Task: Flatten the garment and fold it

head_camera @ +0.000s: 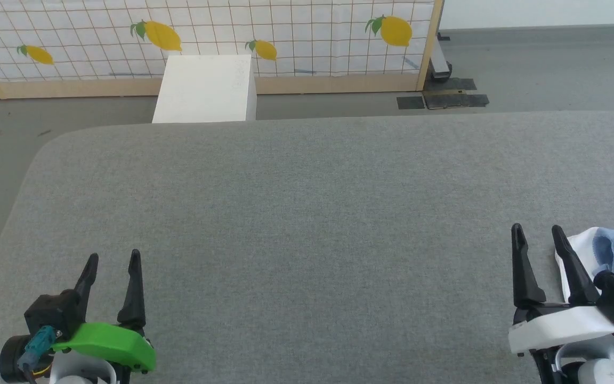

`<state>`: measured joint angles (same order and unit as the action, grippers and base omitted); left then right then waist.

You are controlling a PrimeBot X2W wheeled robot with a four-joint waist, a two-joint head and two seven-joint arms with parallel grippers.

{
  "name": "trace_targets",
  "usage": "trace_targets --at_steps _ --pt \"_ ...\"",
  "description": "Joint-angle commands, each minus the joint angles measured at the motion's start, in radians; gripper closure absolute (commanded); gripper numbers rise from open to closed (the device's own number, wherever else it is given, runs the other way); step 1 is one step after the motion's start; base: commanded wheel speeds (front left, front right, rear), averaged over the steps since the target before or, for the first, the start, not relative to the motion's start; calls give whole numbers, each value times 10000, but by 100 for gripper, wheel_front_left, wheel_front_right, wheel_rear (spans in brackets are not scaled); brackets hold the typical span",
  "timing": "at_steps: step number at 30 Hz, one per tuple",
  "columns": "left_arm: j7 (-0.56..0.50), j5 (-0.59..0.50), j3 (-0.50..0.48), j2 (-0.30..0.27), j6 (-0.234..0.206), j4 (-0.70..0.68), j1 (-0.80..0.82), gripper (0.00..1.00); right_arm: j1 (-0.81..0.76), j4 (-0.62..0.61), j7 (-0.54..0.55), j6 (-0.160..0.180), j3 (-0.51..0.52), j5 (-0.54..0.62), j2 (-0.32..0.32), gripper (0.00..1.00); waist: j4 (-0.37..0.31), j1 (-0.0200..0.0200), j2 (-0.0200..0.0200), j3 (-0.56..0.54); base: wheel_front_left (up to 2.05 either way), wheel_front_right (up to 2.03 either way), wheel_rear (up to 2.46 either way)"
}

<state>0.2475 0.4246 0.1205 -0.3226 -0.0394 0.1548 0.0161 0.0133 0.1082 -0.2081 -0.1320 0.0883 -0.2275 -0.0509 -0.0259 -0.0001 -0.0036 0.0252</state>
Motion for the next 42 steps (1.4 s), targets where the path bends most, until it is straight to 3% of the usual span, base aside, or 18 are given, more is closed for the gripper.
trace_targets --at_steps 1,41,42 --pt "-26 135 -9 4 55 34 40 0 -82 -9 1 13 25 -40 6 0 -12 1 36 6 0 0 0" --pt "-14 382 190 -58 55 225 168 0 -12 124 94 13 157 -113 7 0 -38 1 36 27 0 0 0" --pt "-72 370 194 3 46 213 45 100 1 133 73 0 166 -109 0 100 -39 1 0 26 0 0 0"
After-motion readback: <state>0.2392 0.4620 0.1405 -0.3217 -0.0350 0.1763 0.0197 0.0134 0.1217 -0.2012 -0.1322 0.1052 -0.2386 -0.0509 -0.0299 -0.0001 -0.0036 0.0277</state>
